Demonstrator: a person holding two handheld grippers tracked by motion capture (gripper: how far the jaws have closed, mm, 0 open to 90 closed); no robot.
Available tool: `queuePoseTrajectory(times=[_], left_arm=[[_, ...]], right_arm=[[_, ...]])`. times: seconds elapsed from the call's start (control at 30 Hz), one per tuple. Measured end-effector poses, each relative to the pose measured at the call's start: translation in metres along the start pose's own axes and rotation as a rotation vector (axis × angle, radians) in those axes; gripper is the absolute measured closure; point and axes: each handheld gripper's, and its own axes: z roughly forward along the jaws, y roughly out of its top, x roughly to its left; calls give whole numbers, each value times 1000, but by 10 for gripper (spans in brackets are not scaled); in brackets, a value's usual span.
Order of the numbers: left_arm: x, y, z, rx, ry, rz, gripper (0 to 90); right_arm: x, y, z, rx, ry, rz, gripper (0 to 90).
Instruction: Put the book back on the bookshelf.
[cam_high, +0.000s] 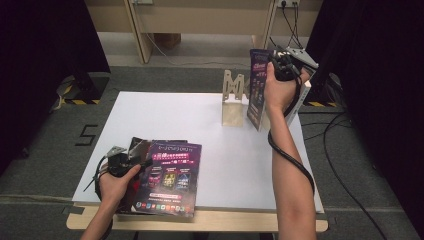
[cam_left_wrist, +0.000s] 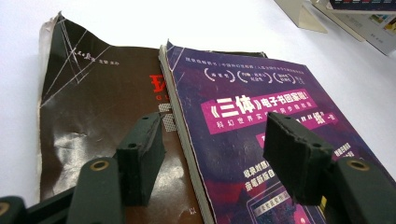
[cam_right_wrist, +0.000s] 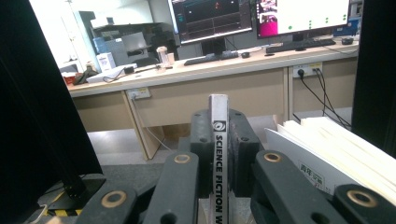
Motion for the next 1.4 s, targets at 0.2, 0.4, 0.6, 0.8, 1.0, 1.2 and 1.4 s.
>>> queuePoseTrajectory(times=[0.2,0.4,0.6,0.8,1.0,1.2,1.4], left_arm=[[0,-1,1,0,-2,-1,369],[0,-1,1,2,0,-3,369],[-1,-2,2,5,0,1,369],[-1,-2,3,10,1,3,369],[-2,-3,2,11,3,7,369],[-1,-2,0,5,5,6,369],[-3,-2,0,6,6,10,369]], right_arm=[[-1,-1,3,-7,-5,-9,835],[-3,-2,5,-9,-12,-15,835],[-2,-9,3,-3,-17,-45,834],[-1,-20,-6,-6,-18,-76,832],[5,-28,-20,-12,-7,-100,830],[6,-38,-39,-8,-3,-113,824],[0,-47,-62,-7,3,-107,820]])
